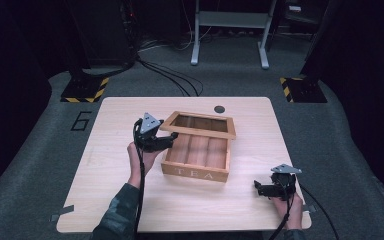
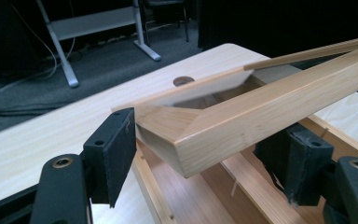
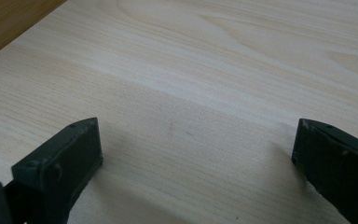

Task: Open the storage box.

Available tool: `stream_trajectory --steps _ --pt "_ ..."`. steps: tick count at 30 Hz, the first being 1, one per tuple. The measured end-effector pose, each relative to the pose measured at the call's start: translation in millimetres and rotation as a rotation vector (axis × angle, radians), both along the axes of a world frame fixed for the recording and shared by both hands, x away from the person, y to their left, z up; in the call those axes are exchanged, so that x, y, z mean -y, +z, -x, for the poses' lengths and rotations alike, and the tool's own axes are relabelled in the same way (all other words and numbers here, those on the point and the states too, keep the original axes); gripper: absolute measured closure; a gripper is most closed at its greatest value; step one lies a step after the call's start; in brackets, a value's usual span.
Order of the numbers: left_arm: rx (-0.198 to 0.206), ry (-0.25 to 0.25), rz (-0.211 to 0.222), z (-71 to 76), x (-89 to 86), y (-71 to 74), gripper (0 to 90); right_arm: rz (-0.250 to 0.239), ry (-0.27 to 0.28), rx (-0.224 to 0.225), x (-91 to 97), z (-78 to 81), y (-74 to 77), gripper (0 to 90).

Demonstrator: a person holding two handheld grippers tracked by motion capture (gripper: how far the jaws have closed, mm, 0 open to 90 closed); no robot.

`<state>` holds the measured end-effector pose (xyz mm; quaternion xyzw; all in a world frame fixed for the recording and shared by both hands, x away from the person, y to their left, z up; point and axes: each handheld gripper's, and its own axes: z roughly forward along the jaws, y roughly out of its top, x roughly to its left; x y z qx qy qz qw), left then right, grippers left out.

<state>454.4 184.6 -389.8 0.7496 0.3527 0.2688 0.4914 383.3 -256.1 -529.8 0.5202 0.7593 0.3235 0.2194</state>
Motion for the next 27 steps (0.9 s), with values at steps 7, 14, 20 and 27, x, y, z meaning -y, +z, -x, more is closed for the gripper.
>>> stream_trajectory --steps 7,14,20,27 --pt "0.024 0.001 -0.022 -8.3 0.9 11.1 30.2 0.001 0.002 0.003 0.3 -0.2 0.1 1.1" --pt "0.045 -0.011 -0.031 -14.9 0.3 14.6 35.5 0.001 0.002 0.006 0.4 -0.3 0.0 1.1" --pt "0.039 -0.019 -0.006 -24.1 -4.2 17.2 43.6 0.004 0.005 0.008 0.7 -0.6 -0.1 1.1" --pt "0.068 -0.01 -0.009 -27.9 -10.0 20.4 55.0 0.003 0.008 0.004 0.9 -0.4 0.2 1.1"
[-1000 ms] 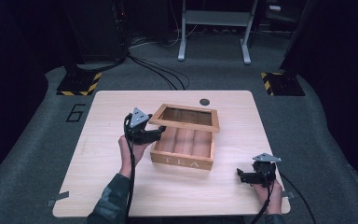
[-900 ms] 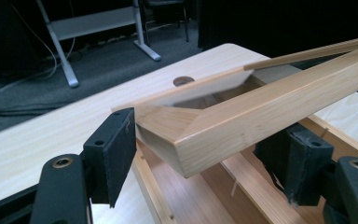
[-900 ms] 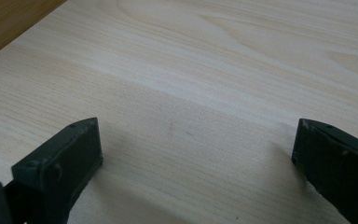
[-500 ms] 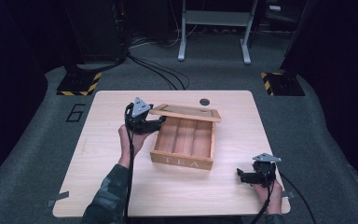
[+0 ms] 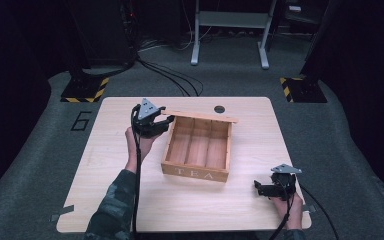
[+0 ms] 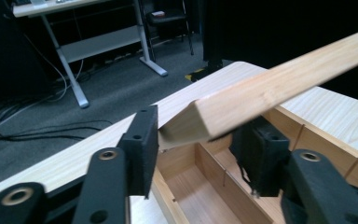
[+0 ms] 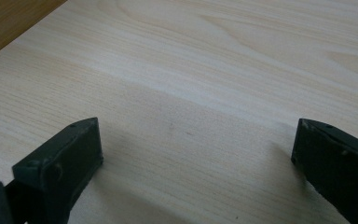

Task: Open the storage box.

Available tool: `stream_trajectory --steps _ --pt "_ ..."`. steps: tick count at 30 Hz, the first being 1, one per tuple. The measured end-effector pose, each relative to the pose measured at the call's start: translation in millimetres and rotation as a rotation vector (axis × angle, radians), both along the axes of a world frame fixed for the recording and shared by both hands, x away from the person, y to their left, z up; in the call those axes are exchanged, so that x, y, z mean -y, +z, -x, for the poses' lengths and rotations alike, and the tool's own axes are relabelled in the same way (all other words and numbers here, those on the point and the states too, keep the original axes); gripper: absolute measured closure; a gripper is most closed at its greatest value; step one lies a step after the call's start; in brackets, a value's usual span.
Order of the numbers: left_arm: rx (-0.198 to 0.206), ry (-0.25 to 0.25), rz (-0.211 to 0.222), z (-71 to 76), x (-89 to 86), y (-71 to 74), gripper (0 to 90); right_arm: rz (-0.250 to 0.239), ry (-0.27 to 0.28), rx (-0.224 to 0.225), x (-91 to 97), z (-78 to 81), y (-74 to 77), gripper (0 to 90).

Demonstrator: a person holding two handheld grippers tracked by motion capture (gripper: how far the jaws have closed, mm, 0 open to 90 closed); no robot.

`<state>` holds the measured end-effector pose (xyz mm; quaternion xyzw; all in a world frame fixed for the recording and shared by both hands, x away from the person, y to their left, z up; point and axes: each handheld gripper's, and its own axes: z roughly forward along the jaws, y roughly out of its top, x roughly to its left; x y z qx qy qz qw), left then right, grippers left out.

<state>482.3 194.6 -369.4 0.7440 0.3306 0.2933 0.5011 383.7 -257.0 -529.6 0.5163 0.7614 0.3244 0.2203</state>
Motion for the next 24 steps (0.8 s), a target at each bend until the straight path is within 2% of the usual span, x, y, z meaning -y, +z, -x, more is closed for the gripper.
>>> stream_trajectory --steps 3,5,8,12,16,22,24 --pt "0.006 -0.001 0.027 -2.1 -3.5 -1.0 60.7 0.0 0.0 0.0 0.0 0.0 0.0 1.2" --pt "-0.004 -0.002 0.028 -2.5 -2.8 -0.1 60.9 0.0 0.0 0.0 0.0 0.0 0.0 1.2" --pt "-0.001 0.003 -0.006 -5.0 -1.7 5.2 61.7 0.0 0.0 0.0 0.1 0.0 0.0 1.3" --pt "-0.008 0.004 -0.021 -9.6 -0.4 11.0 62.2 0.0 0.0 0.001 0.1 0.0 0.0 1.3" --pt "-0.024 0.001 -0.016 -14.4 0.0 15.5 62.3 0.0 -0.001 -0.001 0.1 0.1 0.1 1.3" --pt "-0.027 0.0 -0.016 -20.0 0.7 19.8 62.5 0.0 -0.002 -0.001 0.1 0.2 0.1 1.6" --pt "-0.033 -0.006 -0.027 -21.4 0.3 21.5 62.5 -0.001 -0.001 -0.004 0.3 0.2 0.2 1.7"
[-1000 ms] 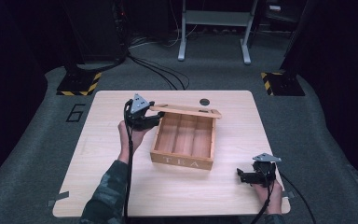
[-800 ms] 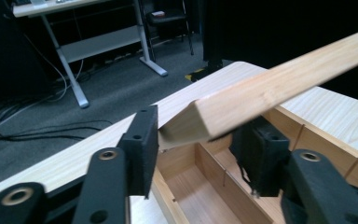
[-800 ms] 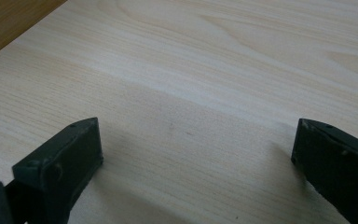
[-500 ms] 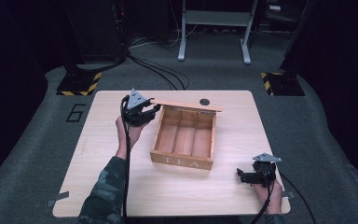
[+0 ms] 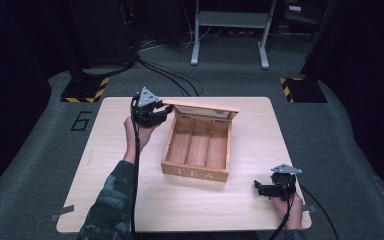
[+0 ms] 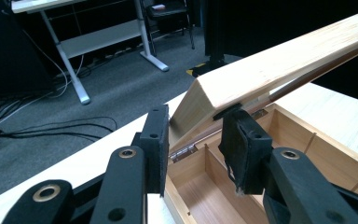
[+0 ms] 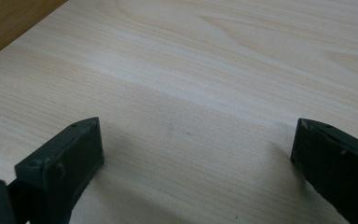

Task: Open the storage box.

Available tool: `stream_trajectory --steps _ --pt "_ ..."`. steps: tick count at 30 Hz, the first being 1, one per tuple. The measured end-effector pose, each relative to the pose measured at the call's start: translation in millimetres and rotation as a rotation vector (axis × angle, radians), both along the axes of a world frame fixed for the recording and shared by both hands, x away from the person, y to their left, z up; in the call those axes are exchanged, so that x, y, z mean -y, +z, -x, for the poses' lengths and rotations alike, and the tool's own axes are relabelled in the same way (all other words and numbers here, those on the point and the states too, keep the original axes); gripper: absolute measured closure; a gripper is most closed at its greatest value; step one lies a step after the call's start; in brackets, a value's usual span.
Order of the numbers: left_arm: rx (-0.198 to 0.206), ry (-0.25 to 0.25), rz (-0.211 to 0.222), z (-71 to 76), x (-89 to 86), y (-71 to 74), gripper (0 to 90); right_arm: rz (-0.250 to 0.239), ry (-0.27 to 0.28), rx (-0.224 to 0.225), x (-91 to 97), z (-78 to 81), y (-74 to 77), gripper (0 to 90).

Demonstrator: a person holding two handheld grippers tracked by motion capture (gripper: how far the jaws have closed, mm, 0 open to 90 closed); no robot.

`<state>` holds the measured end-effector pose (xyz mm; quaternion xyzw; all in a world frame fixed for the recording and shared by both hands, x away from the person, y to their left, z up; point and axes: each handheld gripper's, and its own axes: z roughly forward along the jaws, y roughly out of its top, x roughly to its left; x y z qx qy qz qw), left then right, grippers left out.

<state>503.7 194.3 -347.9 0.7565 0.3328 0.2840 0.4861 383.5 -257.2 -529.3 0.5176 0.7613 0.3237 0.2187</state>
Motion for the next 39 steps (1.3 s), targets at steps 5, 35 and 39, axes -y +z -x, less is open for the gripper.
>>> stream_trajectory --steps 5,35,39 --pt "0.002 0.005 0.008 -2.1 1.4 1.2 62.9 0.0 -0.002 0.004 -0.1 -0.1 -0.2 1.7" --pt "-0.007 0.003 -0.004 -5.3 1.2 4.7 62.9 -0.006 -0.002 -0.002 0.0 0.1 0.0 2.0" --pt "-0.007 0.004 -0.002 -5.5 1.2 4.6 62.9 -0.005 -0.002 -0.001 0.0 0.1 0.0 2.0"
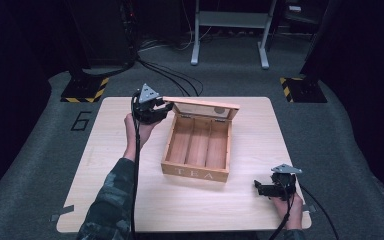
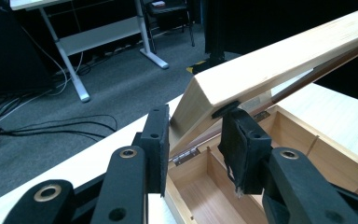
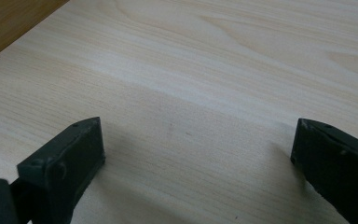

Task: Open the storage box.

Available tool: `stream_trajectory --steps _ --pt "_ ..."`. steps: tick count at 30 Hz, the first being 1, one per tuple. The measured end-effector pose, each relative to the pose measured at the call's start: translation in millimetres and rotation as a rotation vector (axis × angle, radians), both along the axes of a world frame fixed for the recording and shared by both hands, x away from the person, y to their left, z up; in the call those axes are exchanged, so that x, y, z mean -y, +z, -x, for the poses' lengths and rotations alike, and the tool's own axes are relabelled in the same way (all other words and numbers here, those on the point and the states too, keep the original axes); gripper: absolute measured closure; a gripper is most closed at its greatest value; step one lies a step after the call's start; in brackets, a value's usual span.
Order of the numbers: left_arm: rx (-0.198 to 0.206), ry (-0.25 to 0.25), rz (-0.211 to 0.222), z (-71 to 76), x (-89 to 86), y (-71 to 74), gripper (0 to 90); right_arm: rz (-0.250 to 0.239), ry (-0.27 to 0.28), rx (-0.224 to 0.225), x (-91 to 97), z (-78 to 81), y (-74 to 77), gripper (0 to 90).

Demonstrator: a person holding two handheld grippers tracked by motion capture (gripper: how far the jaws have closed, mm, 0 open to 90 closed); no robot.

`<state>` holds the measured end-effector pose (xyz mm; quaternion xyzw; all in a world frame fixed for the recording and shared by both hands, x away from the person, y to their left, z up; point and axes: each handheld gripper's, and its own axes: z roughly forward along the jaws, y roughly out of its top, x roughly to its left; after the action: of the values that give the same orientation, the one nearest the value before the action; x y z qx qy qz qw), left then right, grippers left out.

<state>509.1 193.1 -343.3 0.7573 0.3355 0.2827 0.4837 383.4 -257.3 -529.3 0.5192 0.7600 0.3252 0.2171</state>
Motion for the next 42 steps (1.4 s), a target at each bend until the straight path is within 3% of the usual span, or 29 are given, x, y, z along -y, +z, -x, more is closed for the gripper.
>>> stream_trajectory --steps 42 --pt "-0.002 0.009 0.002 -0.3 1.2 0.8 63.1 -0.001 -0.001 0.004 -0.1 0.0 -0.2 2.0"
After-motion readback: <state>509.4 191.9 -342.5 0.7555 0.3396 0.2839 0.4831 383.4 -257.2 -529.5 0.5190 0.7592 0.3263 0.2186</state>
